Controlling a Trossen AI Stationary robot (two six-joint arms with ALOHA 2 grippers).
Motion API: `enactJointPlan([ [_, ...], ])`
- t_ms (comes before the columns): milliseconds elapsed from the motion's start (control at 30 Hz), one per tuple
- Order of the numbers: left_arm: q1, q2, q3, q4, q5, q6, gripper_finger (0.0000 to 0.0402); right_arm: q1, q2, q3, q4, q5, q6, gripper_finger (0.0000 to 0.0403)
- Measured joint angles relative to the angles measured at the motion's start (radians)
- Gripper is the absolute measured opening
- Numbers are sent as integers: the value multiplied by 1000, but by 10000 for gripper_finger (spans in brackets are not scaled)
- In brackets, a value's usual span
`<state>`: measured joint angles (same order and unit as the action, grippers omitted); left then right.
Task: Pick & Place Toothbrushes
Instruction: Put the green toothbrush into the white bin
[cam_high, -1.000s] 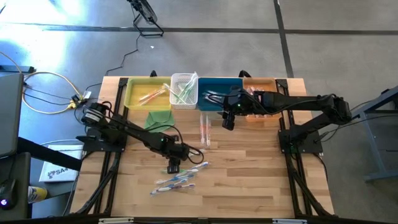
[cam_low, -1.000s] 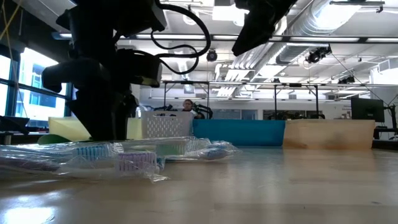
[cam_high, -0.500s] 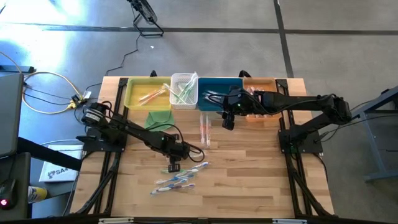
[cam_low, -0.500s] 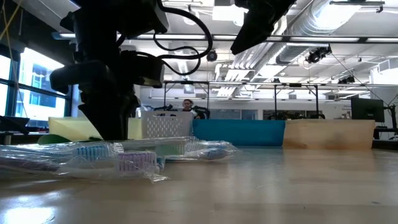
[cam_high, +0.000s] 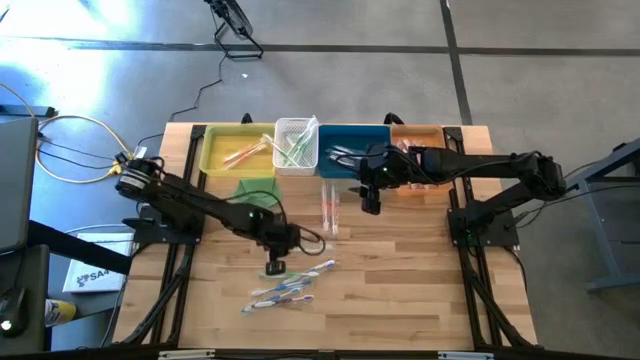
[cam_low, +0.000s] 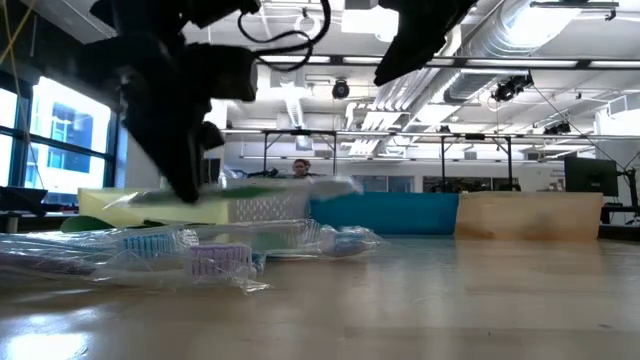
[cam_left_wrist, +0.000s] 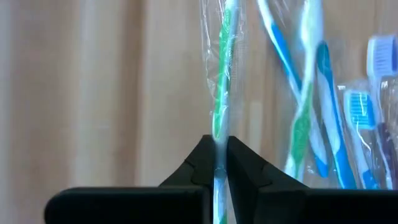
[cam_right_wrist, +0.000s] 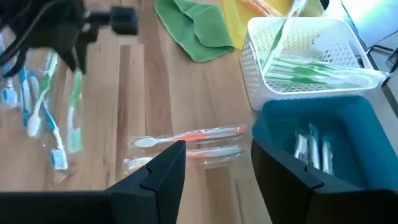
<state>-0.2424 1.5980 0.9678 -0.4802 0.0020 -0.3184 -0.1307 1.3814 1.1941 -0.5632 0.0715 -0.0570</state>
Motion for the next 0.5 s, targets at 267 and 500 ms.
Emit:
enactJointPlan([
  [267, 111, -179, 0, -85, -5, 103, 18, 0, -2, 0, -36, 7, -5, 176],
  [500, 246, -333, 1, -168, -15, 193, 19, 0, -2, 0, -68, 7, -23, 176],
])
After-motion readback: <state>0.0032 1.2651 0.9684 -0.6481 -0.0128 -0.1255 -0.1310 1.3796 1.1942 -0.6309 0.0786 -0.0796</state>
